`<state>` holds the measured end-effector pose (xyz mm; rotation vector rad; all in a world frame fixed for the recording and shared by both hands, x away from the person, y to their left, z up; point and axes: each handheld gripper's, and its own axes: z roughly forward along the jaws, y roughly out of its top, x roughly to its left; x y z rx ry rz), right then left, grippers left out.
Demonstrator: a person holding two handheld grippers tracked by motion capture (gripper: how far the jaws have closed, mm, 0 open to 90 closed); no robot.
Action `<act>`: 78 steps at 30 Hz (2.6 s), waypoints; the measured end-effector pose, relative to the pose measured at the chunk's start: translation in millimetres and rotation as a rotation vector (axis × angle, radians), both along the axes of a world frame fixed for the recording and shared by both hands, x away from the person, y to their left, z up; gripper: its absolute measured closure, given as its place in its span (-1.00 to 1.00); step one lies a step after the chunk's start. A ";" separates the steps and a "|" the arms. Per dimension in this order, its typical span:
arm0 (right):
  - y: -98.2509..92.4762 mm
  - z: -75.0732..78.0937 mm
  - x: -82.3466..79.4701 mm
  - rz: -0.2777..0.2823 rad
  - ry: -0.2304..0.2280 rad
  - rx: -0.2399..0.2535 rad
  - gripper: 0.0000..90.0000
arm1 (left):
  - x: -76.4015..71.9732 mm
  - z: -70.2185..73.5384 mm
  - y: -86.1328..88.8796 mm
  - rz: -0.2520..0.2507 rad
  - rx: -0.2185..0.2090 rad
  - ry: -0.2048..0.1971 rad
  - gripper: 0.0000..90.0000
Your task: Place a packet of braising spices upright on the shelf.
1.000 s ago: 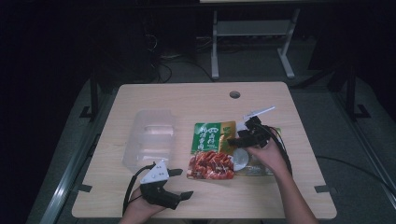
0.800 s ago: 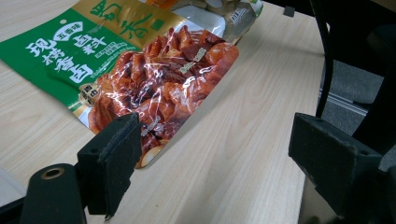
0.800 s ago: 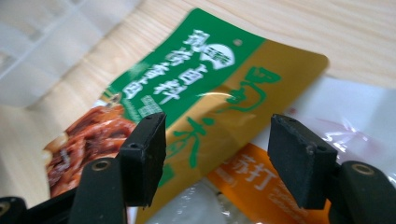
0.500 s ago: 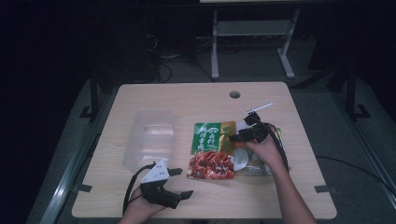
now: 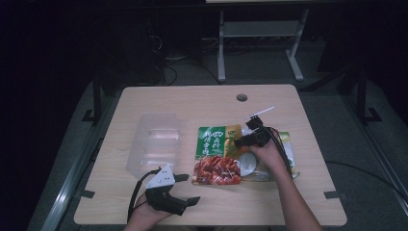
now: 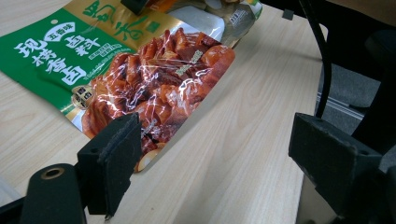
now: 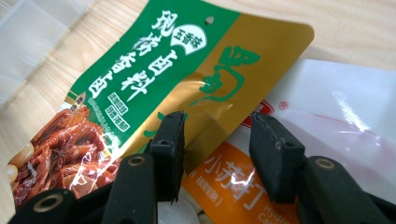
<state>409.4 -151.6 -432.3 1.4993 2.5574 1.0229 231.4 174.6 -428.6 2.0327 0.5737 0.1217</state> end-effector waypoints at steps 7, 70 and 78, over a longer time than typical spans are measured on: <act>4.7 -2.9 1.9 0.004 0.044 0.014 0.26 | -0.3 -0.3 -1.7 -0.007 0.007 0.003 -0.62; -73.2 67.3 -80.1 0.187 -0.308 0.175 1.00 | 126.1 -17.0 -86.3 0.202 -0.226 0.312 0.34; -74.8 62.6 -78.0 0.172 -0.280 0.178 1.00 | 122.5 -9.9 -75.4 0.208 -0.245 0.286 0.88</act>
